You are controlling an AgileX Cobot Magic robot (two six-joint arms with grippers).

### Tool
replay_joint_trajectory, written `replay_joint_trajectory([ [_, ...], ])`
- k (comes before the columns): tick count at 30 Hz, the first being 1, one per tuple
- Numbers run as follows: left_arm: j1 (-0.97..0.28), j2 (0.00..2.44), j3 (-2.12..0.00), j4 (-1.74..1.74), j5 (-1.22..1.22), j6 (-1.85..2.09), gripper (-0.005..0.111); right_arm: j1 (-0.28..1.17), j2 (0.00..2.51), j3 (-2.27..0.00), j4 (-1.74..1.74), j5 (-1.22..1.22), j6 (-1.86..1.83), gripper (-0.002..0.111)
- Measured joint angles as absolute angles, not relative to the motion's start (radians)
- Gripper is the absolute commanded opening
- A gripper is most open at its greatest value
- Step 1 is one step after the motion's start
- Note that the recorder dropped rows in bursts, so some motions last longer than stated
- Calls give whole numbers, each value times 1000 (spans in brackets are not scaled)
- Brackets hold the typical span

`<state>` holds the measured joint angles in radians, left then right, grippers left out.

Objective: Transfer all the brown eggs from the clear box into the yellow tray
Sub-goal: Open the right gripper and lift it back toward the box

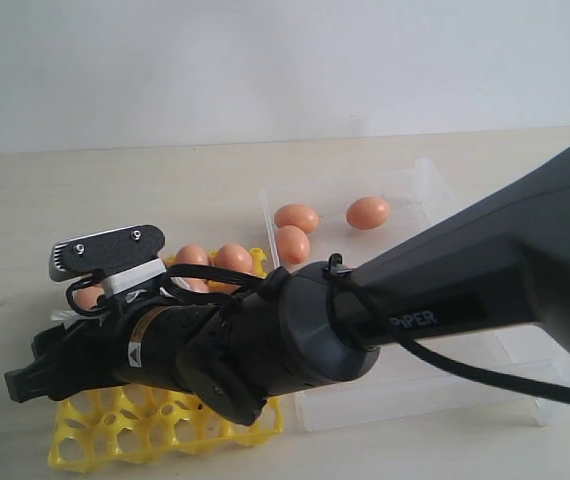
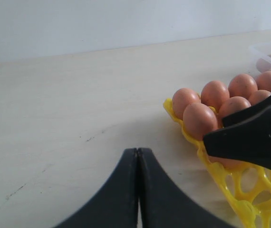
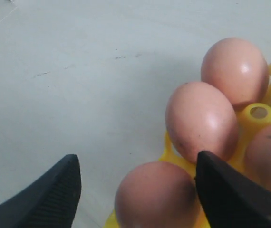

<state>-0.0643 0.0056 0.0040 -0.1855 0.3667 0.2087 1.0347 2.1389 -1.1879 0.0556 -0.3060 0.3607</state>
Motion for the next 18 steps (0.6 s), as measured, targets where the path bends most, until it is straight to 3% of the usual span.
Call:
replay_joint_trajectory([
  [3,-64,6,4,-185,367,209,0,1035,2106,-1188,56,-303,361,66],
  [6,-64,6,4,-185,367,209,0,1035,2044,-1188,56,-275,345,56],
  [12,-64,6,4,-185,367,209,0,1035,1856,-1188,54,-73,175,0],
  [18,-64,6,4,-185,367,209,0,1025,1686,-1188,36,192,0,0],
])
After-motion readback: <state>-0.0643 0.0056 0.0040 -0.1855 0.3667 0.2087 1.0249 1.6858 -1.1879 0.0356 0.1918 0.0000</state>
